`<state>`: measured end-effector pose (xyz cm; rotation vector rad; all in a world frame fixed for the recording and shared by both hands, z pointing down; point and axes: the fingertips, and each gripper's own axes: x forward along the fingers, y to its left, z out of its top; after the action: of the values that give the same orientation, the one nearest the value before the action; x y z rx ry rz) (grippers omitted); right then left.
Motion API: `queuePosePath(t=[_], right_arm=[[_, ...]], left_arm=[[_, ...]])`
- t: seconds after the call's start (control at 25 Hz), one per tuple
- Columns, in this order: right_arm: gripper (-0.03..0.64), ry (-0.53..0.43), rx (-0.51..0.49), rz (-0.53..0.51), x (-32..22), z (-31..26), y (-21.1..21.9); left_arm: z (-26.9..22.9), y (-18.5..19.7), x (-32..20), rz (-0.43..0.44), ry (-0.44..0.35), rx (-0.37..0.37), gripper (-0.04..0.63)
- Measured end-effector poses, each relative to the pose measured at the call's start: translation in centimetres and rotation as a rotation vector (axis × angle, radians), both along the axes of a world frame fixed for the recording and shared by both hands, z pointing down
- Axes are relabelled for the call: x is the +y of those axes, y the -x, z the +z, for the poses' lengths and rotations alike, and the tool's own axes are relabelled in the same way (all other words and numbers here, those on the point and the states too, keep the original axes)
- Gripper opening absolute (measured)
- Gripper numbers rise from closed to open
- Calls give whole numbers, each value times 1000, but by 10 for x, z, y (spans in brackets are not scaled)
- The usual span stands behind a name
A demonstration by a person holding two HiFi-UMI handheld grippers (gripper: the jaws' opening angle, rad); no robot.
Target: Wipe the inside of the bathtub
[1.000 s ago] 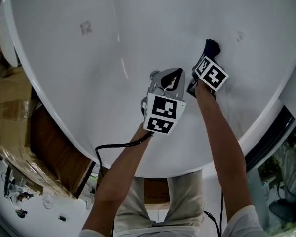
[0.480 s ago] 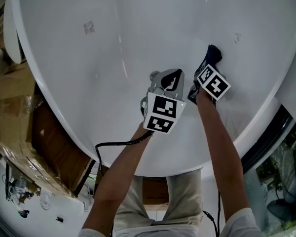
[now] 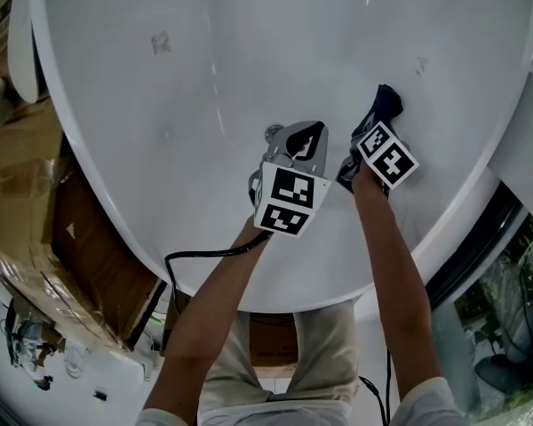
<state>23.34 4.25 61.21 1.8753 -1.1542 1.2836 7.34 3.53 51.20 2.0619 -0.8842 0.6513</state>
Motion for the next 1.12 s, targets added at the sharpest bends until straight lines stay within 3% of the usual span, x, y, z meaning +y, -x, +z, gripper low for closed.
queuePosePath(t=[0.24, 0.76, 1.12], right_arm=[[60, -15, 10, 57, 4, -24, -1], [60, -59, 30, 68, 14, -66, -5], [60, -102, 61, -43, 14, -94, 5]], left_arm=[[-6, 9, 6, -7, 4, -4, 0], [-26, 18, 24, -6, -13, 2, 0], [-42, 19, 35, 1, -26, 13, 0]])
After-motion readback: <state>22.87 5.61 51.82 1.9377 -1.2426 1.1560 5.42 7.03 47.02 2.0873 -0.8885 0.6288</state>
